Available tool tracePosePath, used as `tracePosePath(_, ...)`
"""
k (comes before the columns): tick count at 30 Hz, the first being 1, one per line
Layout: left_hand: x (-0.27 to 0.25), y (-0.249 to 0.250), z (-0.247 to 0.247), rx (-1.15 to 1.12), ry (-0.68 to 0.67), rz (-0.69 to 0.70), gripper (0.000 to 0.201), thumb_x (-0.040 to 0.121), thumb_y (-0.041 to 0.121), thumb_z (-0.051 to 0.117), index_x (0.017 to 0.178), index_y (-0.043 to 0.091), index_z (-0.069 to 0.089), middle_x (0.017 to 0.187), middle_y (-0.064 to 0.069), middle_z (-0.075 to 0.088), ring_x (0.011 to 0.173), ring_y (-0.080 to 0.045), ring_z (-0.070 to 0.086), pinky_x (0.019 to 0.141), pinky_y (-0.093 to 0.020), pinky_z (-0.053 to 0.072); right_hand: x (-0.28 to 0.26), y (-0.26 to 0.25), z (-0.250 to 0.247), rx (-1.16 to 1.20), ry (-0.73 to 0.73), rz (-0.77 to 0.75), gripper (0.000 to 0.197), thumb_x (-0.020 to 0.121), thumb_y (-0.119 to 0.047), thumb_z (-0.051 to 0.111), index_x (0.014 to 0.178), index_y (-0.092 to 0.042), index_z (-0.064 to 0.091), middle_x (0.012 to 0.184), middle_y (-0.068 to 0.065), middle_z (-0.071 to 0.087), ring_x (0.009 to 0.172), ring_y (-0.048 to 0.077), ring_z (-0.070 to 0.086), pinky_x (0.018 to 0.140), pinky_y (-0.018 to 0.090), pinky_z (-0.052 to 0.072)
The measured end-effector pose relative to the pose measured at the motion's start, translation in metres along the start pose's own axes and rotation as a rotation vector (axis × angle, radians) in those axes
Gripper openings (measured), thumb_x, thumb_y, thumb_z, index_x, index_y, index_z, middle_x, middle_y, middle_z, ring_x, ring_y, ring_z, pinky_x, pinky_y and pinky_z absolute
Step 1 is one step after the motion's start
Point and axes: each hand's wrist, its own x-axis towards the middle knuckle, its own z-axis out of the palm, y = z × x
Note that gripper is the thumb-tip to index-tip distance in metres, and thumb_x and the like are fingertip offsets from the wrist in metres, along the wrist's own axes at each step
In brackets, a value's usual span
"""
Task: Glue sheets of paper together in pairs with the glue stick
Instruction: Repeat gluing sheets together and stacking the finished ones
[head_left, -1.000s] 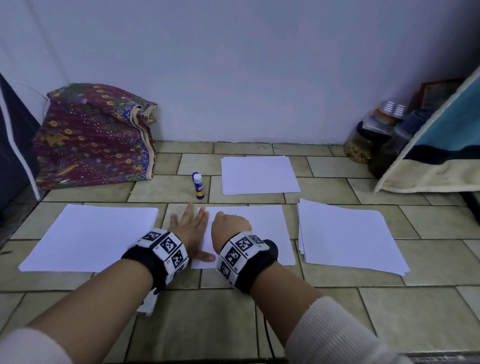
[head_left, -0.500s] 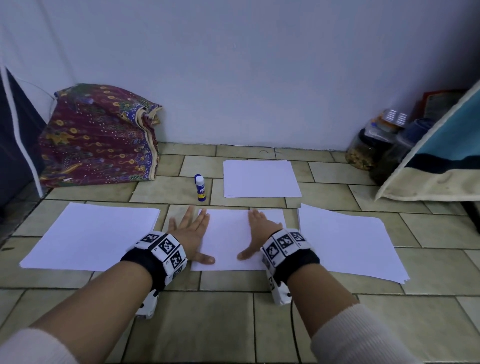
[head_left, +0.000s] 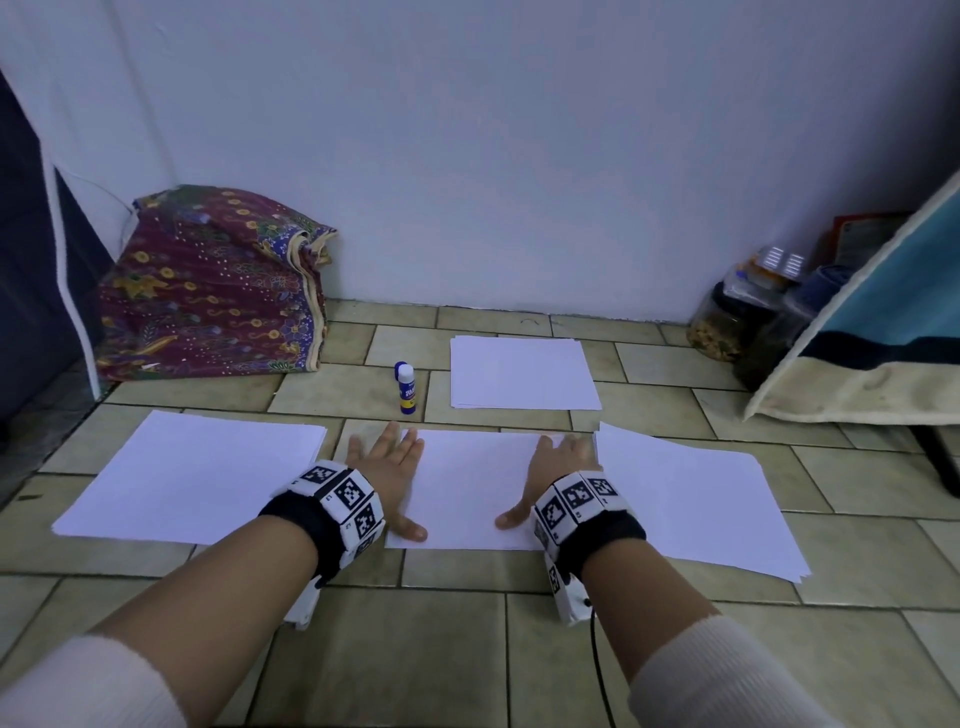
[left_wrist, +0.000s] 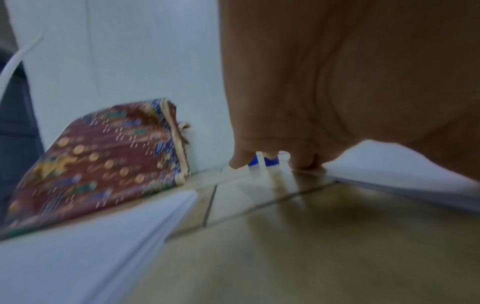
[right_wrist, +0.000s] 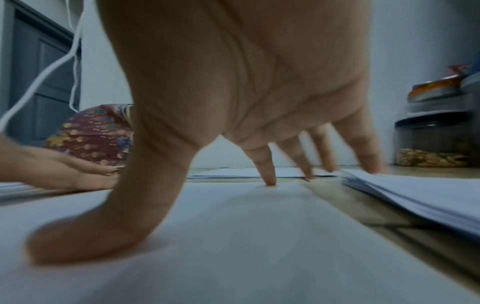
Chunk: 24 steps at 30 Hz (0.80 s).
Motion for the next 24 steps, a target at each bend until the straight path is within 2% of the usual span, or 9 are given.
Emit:
tracePosePath(3, -0.008, 0.001, -0.011, 0.095, 0.017, -0.035, 0.108, 0.083, 0.075, 0.043, 0.153, 0.008, -0.003, 0.161, -0.007, -0.009, 0.147, -0.024, -0.015, 0.111, -0.063, -0.008, -0.011, -0.002, 0.005, -0.053, 0.056, -0.035, 0.094, 0.064, -0.064, 0.074, 0.134, -0.015, 0.034, 0.138, 0.01, 0.03, 0.133, 0.029, 0.025, 0.095, 0.041, 0.041)
tracePosePath(5, -0.014, 0.01, -0.027, 0.147, 0.045, -0.072, 0.089, 0.087, 0.074, 0.029, 0.146, 0.008, 0.032, 0.156, -0.012, 0.023, 0.147, -0.026, 0.008, 0.11, -0.065, -0.009, -0.013, -0.006, 0.01, -0.026, 0.052, -0.122, 0.085, 0.07, -0.056, 0.074, 0.135, -0.016, 0.036, 0.137, 0.008, 0.032, 0.131, 0.029, 0.027, 0.096, 0.044, 0.04)
tracePosePath(7, -0.017, 0.023, -0.038, 0.198, 0.123, -0.052, 0.067, 0.094, 0.065, 0.031, 0.126, 0.011, 0.054, 0.134, -0.009, 0.052, 0.134, -0.027, 0.035, 0.11, -0.066, -0.002, -0.013, -0.012, 0.014, -0.006, 0.035, -0.23, 0.08, 0.075, -0.044, 0.075, 0.139, -0.019, 0.035, 0.138, 0.007, 0.033, 0.131, 0.029, 0.029, 0.099, 0.046, 0.04)
tracePosePath(10, -0.019, 0.042, -0.036, 0.176, 0.263, 0.108, 0.041, 0.096, 0.035, 0.047, 0.131, 0.014, 0.044, 0.132, -0.003, 0.051, 0.123, -0.024, 0.047, 0.11, -0.058, 0.018, -0.017, -0.021, 0.016, -0.058, 0.081, -0.278, 0.059, 0.085, -0.027, 0.066, 0.137, -0.021, 0.04, 0.136, 0.006, 0.039, 0.13, 0.028, 0.03, 0.099, 0.043, 0.039)
tracePosePath(14, -0.023, 0.053, -0.021, 0.191, 0.271, 0.156, 0.042, 0.096, 0.032, 0.05, 0.132, 0.011, 0.043, 0.135, -0.007, 0.046, 0.121, -0.025, 0.048, 0.098, -0.038, 0.034, -0.021, -0.038, 0.022, -0.011, 0.095, -0.092, 0.039, 0.091, -0.025, 0.048, 0.127, -0.012, 0.042, 0.131, 0.011, 0.046, 0.125, 0.03, 0.033, 0.092, 0.037, 0.037)
tracePosePath(17, -0.029, 0.048, -0.02, 0.135, 0.29, 0.136, 0.036, 0.094, 0.034, 0.053, 0.121, 0.01, 0.051, 0.122, -0.008, 0.054, 0.11, -0.027, 0.055, 0.08, -0.031, 0.039, -0.022, -0.048, 0.025, 0.074, 0.042, -0.095, 0.059, 0.087, -0.043, 0.058, 0.132, -0.011, 0.036, 0.135, 0.012, 0.039, 0.126, 0.03, 0.033, 0.094, 0.043, 0.038)
tracePosePath(20, -0.03, 0.042, -0.019, 0.077, 0.29, 0.064, 0.03, 0.091, 0.029, 0.058, 0.116, 0.013, 0.058, 0.117, -0.006, 0.059, 0.105, -0.024, 0.059, 0.082, -0.031, 0.046, -0.024, -0.051, 0.024, 0.053, -0.001, -0.254, 0.077, 0.082, -0.044, 0.067, 0.138, -0.008, 0.029, 0.145, 0.01, 0.026, 0.134, 0.032, 0.024, 0.098, 0.048, 0.038)
tracePosePath(22, -0.029, 0.037, -0.015, 0.007, 0.29, 0.003, 0.043, 0.086, 0.039, 0.065, 0.12, 0.013, 0.054, 0.121, -0.005, 0.056, 0.11, -0.023, 0.055, 0.086, -0.032, 0.046, -0.025, -0.05, 0.02, 0.02, -0.024, -0.358, 0.08, 0.082, -0.038, 0.071, 0.14, -0.006, 0.026, 0.15, 0.007, 0.02, 0.137, 0.032, 0.019, 0.101, 0.05, 0.037)
tracePosePath(24, -0.025, 0.03, -0.008, -0.072, 0.296, -0.067, 0.072, 0.078, 0.052, 0.07, 0.131, 0.012, 0.042, 0.131, -0.005, 0.046, 0.123, -0.023, 0.043, 0.092, -0.034, 0.042, -0.022, -0.048, 0.016, 0.009, -0.063, -0.433, 0.086, 0.082, -0.031, 0.072, 0.145, -0.006, 0.02, 0.157, 0.003, 0.008, 0.144, 0.031, 0.008, 0.108, 0.053, 0.03)
